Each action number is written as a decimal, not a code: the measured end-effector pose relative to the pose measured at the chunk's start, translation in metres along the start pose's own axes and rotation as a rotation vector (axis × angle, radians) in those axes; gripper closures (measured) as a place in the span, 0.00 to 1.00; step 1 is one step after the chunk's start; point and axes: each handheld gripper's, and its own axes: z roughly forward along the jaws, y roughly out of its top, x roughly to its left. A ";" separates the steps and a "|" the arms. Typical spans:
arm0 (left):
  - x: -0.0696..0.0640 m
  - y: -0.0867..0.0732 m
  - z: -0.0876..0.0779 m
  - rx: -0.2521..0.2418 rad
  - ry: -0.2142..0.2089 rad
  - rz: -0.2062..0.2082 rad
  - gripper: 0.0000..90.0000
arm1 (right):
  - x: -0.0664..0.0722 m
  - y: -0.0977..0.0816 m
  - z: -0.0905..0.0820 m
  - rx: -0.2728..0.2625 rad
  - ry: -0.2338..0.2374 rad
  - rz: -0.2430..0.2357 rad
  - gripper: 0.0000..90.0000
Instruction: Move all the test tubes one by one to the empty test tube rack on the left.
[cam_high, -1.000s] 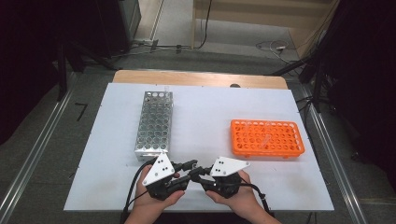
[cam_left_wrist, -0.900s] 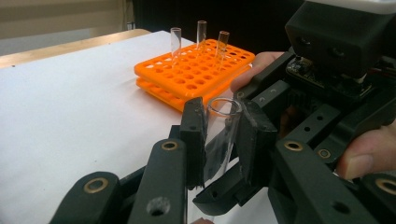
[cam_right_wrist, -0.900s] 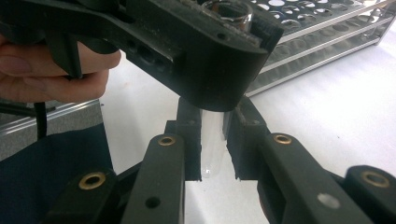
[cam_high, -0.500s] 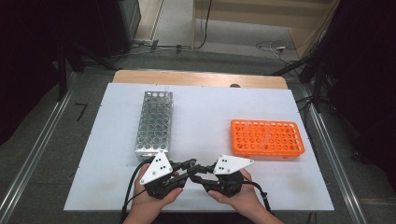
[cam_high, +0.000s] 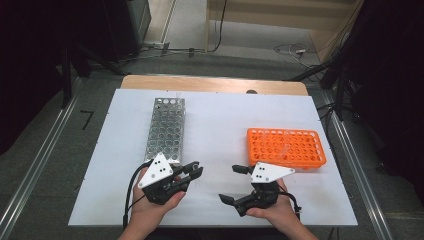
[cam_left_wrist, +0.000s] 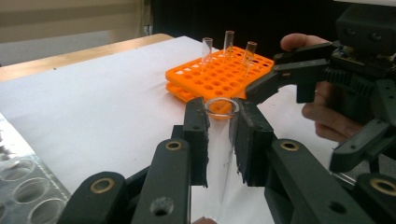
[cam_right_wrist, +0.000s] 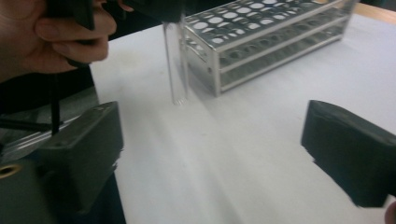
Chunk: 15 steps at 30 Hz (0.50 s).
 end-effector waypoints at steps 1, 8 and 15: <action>0.002 0.001 0.000 -0.002 0.003 0.000 0.85 | -0.003 -0.001 -0.003 -0.004 -0.004 0.010 0.02; 0.016 0.011 -0.002 -0.016 0.030 -0.012 0.85 | -0.017 -0.011 -0.027 -0.007 -0.062 0.052 0.02; 0.030 0.021 -0.001 -0.025 0.050 -0.018 0.85 | -0.034 -0.023 -0.052 -0.027 -0.132 0.081 0.02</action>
